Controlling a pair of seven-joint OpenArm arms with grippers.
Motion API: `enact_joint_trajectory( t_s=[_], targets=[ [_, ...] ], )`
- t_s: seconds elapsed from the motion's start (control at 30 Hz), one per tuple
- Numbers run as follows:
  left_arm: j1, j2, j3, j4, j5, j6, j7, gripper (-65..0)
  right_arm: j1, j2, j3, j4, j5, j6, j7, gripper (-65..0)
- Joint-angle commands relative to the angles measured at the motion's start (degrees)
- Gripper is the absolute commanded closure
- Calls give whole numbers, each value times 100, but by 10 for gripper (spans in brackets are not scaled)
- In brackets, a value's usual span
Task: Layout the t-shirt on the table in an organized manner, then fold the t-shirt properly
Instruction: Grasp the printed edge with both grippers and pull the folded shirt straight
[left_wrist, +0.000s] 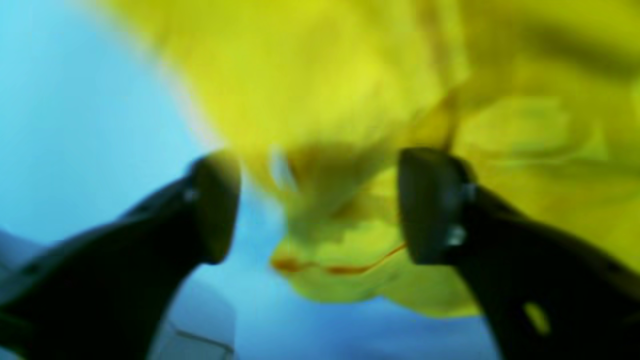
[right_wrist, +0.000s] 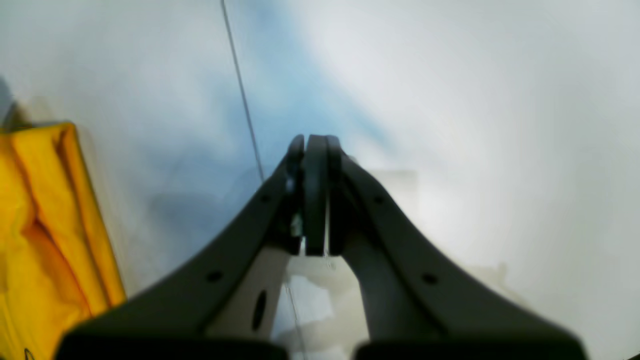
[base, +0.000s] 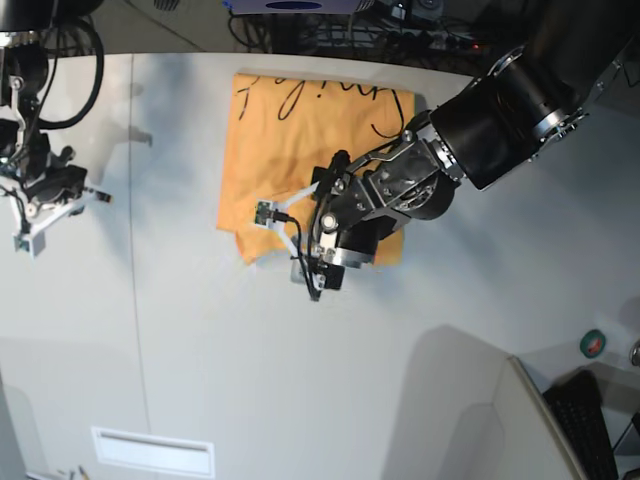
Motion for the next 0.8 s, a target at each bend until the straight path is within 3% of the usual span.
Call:
enact_joint_trajectory(
  t_s=[0.0,0.1,0.17,0.23,0.33,0.37,0.47,0.6,0.77],
  targets=[
    [-154,52,-229,299,24,14,-39,-518,57,70,28,121,31,119,82,0],
    [-119,17,-853,809,-20,14,-21,-548,57,-18,-104,130,22,409,91,0],
    [4,-150,-1319,1195,-29,14,-21,-497,48,-62,-201,262,13,480,91,0],
    [409,-317,-1934,1644,-29,14,-21,-367,-49,-71,-377,464,13,480,109,0],
    [1253,-458,-3024,2092,-29,14,-47,-71,-93,-80,-588,719,13,480,118,0],
    [1551,-511,-3376,2189,-29,14,-47,0,-102,-80,-667,754,13,480,118,0],
    [2510,-598,-4501,2365,-38,14,-74,0,-67,-80,-940,710,13,462,118,0],
    [3424,-423,-5890,2417,-222,14,-83,0,-93,-203,-1441,903,5,453,118,0],
    [4145,-370,-7816,2250,-1875,14,-83,0,-111,-247,-2381,1088,5,453,118,0]
  ],
)
